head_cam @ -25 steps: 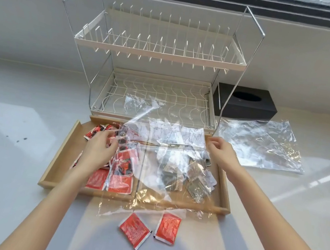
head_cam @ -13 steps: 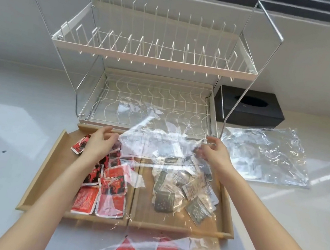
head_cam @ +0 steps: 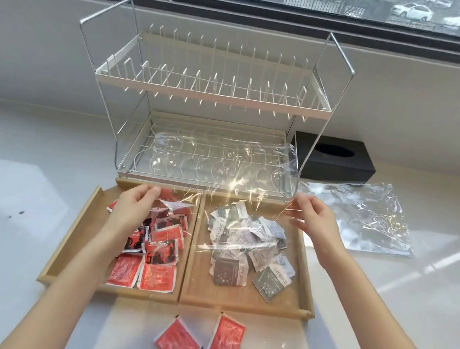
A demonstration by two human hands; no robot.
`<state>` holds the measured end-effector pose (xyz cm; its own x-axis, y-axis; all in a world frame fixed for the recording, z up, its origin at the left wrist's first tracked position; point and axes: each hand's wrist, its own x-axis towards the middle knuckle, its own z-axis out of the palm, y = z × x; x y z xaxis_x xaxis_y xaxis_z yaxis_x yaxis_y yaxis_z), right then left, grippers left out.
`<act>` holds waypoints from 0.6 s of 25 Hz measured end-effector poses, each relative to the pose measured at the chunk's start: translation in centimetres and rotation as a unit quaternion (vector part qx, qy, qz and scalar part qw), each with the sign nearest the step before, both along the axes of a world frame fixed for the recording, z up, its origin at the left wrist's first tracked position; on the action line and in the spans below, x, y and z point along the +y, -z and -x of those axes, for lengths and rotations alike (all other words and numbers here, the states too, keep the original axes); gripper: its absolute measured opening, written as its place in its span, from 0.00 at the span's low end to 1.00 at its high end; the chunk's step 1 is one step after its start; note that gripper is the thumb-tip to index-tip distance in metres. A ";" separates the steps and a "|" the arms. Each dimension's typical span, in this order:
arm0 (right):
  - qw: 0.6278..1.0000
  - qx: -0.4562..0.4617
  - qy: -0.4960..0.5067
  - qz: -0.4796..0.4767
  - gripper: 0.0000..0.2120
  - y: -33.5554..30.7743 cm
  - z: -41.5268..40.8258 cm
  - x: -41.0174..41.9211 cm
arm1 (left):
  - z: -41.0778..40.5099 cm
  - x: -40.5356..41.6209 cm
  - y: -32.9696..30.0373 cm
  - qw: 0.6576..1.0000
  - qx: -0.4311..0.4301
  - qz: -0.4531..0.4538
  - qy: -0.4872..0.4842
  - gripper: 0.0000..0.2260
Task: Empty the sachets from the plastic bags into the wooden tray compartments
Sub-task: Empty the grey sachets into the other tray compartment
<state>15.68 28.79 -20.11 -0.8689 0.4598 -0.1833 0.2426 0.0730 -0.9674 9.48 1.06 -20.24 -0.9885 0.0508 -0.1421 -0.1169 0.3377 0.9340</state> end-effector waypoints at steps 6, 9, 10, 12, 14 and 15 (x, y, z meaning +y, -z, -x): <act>0.998 0.044 -0.033 -0.011 0.05 -1.5 -2.7 0.0 | -2.2 -1.2 -1.2 0.999 0.020 -0.046 0.003 0.12; 0.998 0.056 -0.033 -0.012 0.05 -1.9 -3.8 0.0 | -3.4 -1.2 -2.0 0.996 0.035 -0.078 0.006 0.12; 0.998 0.063 -0.030 -0.006 0.05 -2.1 -4.1 0.1 | -3.7 -1.1 -2.3 0.996 0.038 -0.085 0.014 0.12; 0.997 0.079 -0.019 0.012 0.05 -2.6 -4.6 0.4 | -4.2 -0.7 -2.6 0.994 0.029 -0.091 0.046 0.12; 0.995 0.096 0.001 0.034 0.08 -2.9 -5.3 1.1 | -5.1 0.2 -2.6 0.993 -0.002 -0.084 0.087 0.13; 0.994 0.101 0.010 0.041 0.08 -3.0 -5.6 1.5 | -5.7 0.6 -2.3 0.992 -0.016 -0.068 0.109 0.12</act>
<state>21.23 30.25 -17.08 -0.8823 0.4686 -0.0445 0.0443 -0.0115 -0.9990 15.14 1.62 -17.91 -0.9469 0.2840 -0.1509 -0.0859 0.2289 0.9697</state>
